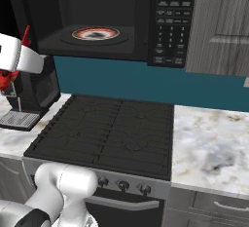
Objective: Transport the fish from the fridge to the microwave and turn on the microwave.
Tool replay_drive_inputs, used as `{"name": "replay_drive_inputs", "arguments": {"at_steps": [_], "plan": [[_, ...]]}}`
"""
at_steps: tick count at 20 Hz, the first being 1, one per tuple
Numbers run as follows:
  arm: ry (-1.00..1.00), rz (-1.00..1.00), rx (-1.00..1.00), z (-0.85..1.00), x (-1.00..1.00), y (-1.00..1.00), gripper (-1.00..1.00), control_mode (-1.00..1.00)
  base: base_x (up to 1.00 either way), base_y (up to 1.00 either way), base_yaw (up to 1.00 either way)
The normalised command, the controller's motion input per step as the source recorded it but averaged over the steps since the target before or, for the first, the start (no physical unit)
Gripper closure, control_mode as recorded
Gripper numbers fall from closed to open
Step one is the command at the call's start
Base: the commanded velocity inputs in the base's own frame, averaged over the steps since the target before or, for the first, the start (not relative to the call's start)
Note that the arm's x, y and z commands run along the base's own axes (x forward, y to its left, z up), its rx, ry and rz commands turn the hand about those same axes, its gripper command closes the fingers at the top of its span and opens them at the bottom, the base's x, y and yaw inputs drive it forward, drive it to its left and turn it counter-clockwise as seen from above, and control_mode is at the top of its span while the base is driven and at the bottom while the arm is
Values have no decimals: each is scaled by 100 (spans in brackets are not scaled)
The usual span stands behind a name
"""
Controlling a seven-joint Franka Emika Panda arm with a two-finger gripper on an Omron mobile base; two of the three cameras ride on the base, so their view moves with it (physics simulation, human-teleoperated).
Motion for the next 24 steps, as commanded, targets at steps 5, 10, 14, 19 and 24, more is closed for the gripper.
{"name": "replay_drive_inputs", "arguments": {"at_steps": [5, 10, 14, 19, 24], "plan": [[-1, 0, 0, 5, 17, 0, 100, -100, 0, 0, 0], [0, 0, 0, 8, 16, 0, 100, -100, 0, 0, 0], [0, 0, 0, 12, 22, 0, 100, -100, 0, 0, 0], [0, 0, 0, 4, 34, 0, 100, -100, 0, 0, 0], [1, 0, 0, 2, 43, 0, 100, -100, 0, 0, 0]]}}
